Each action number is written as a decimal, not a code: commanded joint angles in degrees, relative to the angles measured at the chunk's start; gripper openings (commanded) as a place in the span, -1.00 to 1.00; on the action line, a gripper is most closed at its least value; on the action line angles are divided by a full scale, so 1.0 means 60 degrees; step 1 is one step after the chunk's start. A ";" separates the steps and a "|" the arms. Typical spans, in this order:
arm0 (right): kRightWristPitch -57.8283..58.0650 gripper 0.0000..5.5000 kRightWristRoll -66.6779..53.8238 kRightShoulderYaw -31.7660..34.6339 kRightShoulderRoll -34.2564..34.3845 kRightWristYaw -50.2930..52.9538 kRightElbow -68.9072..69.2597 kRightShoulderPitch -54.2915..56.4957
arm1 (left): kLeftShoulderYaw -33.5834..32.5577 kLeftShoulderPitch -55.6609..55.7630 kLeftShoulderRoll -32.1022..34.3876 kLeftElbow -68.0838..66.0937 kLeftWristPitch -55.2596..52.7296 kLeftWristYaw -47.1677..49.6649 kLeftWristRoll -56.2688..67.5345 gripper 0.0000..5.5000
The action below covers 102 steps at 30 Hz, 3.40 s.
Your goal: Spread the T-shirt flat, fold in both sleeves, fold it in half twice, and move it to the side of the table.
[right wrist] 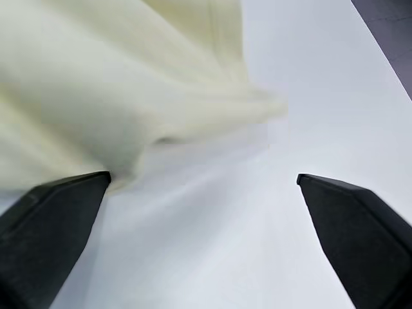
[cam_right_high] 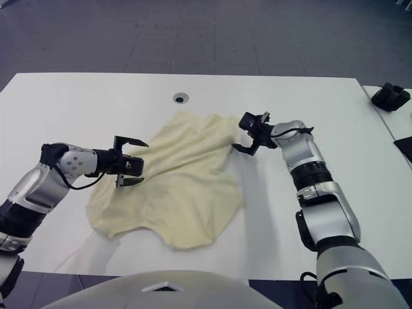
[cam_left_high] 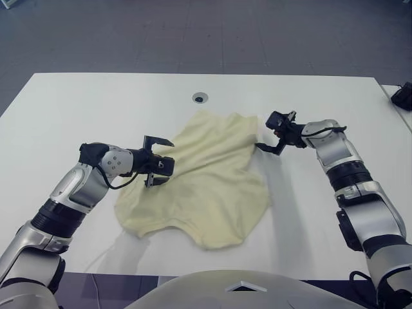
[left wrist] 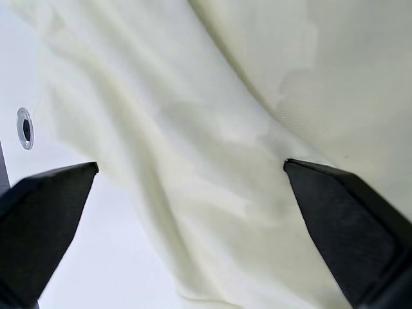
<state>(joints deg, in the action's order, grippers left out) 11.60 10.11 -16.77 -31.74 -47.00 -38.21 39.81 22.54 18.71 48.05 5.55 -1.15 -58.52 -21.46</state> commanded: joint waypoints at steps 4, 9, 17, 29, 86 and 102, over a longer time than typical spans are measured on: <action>0.0265 0.96 0.0484 -0.0319 -0.0602 -0.0256 -0.0213 -0.0703 | 0.0423 -0.0871 0.0071 0.0030 -0.0389 -0.0238 -0.0303 0.95; 0.0731 0.96 -0.0581 0.0345 -0.0492 -0.1040 0.0698 -0.0624 | 0.0279 -0.0851 -0.0122 0.0474 -0.0590 -0.0252 0.0006 0.95; 0.1141 0.96 -0.1220 0.1520 -0.0176 -0.0193 -0.0521 0.1140 | 0.0042 -0.0396 -0.0424 0.0726 -0.0879 -0.0172 0.0411 0.95; -0.0913 0.96 -0.0438 0.1587 0.1000 0.2169 -0.5020 0.2880 | 0.0144 -0.0231 -0.0466 0.0643 -0.0701 -0.0397 0.0468 0.95; 0.2847 0.96 -0.3943 0.3114 -0.4489 -0.3649 1.1801 -0.7311 | -0.3755 0.0505 -0.2549 0.1091 -0.4465 0.3040 0.2640 0.95; 0.1519 0.96 -0.0789 0.0783 -0.4461 -0.1632 1.0518 -0.7276 | -0.3421 0.0479 -0.2423 0.1243 -0.4689 0.3268 0.2878 0.95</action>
<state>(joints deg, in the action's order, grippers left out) 22.50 2.49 -10.37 -57.25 -57.57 26.99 -3.48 1.60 22.03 32.69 12.36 -28.89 -39.16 -4.38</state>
